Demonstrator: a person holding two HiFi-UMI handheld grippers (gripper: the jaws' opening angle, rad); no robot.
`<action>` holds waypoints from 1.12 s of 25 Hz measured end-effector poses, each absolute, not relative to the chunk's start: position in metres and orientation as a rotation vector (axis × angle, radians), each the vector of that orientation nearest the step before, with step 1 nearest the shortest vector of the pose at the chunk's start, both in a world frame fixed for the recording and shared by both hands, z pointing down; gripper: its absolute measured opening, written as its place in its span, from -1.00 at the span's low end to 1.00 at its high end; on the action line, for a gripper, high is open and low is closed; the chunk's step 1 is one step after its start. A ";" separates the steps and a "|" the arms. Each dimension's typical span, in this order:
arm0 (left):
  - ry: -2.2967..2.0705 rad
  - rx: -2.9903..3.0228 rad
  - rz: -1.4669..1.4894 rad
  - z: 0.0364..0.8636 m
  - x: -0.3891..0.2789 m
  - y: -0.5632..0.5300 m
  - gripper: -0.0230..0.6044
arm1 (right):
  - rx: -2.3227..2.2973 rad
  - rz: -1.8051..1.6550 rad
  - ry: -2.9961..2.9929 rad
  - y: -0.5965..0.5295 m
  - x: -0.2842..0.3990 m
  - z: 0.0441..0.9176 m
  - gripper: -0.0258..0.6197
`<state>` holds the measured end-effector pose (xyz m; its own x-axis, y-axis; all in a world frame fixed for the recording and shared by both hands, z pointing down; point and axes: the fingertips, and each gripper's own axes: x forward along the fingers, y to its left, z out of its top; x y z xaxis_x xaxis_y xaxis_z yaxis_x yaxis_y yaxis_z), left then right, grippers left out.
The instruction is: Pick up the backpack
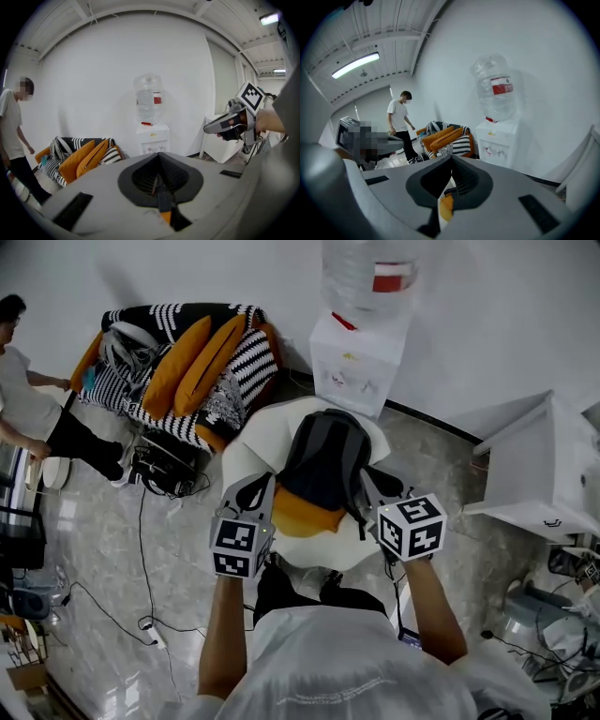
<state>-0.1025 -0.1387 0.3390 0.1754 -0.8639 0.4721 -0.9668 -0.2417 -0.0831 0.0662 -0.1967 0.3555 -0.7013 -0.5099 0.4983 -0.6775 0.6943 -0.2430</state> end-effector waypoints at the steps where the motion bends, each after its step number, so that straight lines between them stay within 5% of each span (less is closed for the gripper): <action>1: -1.757 2.214 0.632 0.342 -0.106 -0.140 -0.84 | 0.936 0.586 -2.505 -0.198 0.065 0.357 -0.92; 28: -1.417 2.290 0.685 0.425 -0.154 -0.233 -0.84 | 1.174 0.675 -2.354 -0.249 0.027 0.412 -0.92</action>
